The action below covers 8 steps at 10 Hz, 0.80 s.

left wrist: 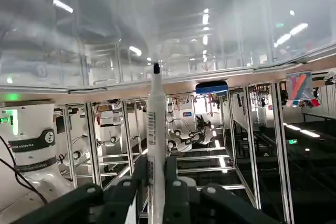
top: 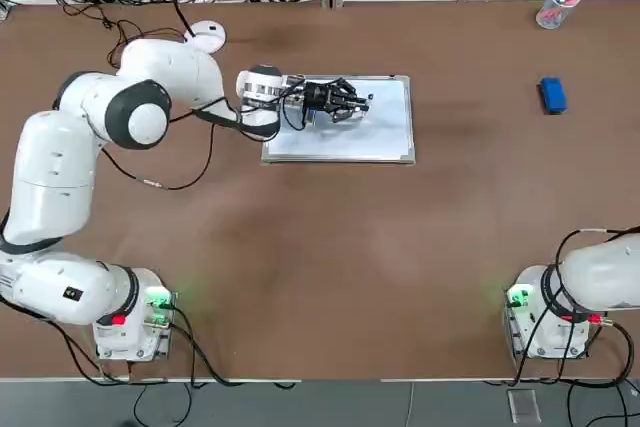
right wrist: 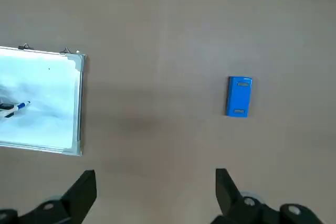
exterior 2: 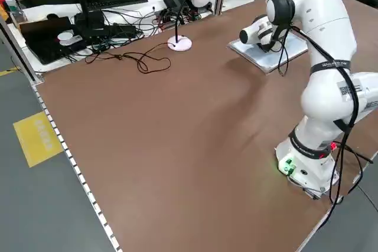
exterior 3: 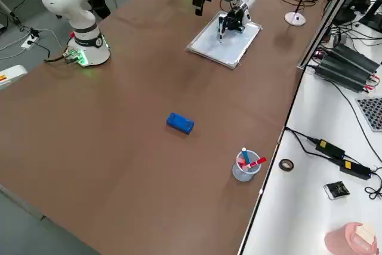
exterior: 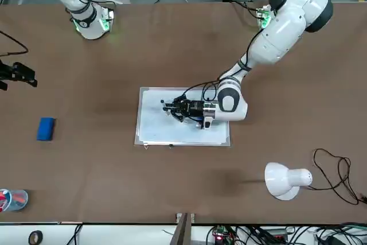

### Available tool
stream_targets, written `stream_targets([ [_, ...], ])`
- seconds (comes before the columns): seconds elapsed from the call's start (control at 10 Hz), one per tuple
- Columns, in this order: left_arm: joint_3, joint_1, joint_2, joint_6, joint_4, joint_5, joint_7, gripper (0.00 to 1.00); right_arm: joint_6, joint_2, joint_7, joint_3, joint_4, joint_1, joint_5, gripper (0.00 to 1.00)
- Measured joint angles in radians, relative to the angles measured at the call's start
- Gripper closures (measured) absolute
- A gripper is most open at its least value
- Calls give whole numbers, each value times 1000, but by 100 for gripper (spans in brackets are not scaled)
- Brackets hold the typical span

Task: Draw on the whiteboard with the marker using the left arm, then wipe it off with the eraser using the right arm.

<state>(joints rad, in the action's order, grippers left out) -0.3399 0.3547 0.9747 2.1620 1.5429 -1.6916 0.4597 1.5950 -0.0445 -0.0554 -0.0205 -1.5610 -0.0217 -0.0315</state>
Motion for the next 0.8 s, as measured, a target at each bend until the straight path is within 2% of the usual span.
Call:
stream_targets([
  [0.8,24,-22,-3,-5,-16,22,0,83,0,0,0,0,0,0,0,0],
])
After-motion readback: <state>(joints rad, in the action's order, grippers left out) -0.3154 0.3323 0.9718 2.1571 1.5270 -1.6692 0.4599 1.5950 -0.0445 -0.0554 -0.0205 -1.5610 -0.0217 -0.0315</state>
